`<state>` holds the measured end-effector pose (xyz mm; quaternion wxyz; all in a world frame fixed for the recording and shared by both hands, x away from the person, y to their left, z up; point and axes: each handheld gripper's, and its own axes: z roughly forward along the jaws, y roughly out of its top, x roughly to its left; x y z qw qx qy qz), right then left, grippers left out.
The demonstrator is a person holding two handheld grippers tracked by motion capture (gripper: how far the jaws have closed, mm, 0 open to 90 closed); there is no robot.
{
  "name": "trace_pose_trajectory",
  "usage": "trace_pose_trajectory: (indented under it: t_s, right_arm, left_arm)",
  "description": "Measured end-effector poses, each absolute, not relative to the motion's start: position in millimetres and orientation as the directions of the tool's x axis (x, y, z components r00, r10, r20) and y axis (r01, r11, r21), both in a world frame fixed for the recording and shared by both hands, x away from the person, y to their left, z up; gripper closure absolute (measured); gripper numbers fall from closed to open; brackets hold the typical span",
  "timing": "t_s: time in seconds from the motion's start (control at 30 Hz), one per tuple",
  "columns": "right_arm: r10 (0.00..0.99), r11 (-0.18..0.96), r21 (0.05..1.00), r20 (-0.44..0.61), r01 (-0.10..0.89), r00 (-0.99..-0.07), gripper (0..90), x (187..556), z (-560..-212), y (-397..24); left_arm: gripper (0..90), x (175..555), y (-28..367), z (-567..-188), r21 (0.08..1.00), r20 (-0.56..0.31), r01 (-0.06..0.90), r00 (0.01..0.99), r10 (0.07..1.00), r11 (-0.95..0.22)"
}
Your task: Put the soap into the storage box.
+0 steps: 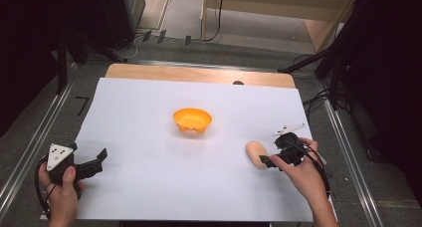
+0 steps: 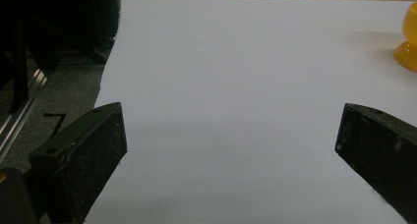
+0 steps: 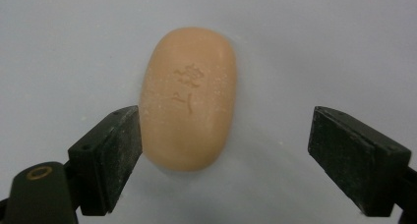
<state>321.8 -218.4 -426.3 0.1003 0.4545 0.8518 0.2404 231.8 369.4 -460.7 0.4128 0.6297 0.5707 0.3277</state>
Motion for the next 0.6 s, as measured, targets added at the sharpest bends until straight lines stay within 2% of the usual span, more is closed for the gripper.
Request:
trace_pose_trajectory:
  t_s: [0.27, 0.6]
  right_arm:
    - [0.819, 0.487, 0.468, 0.047, 0.737, -0.572, 16.2, 329.2, -429.2, -202.5]
    - [0.835, 0.475, 0.419, 0.063, 0.774, -0.546, 28.2, 336.0, -436.4, -188.2]
  left_arm:
    - [0.0, 231.9, 369.2, -460.7, 0.894, -0.06, 0.448, 0.133, 0.989, -0.007]
    - [0.0, 232.0, 369.1, -460.9, 0.895, -0.059, 0.446, 0.134, 0.989, -0.007]
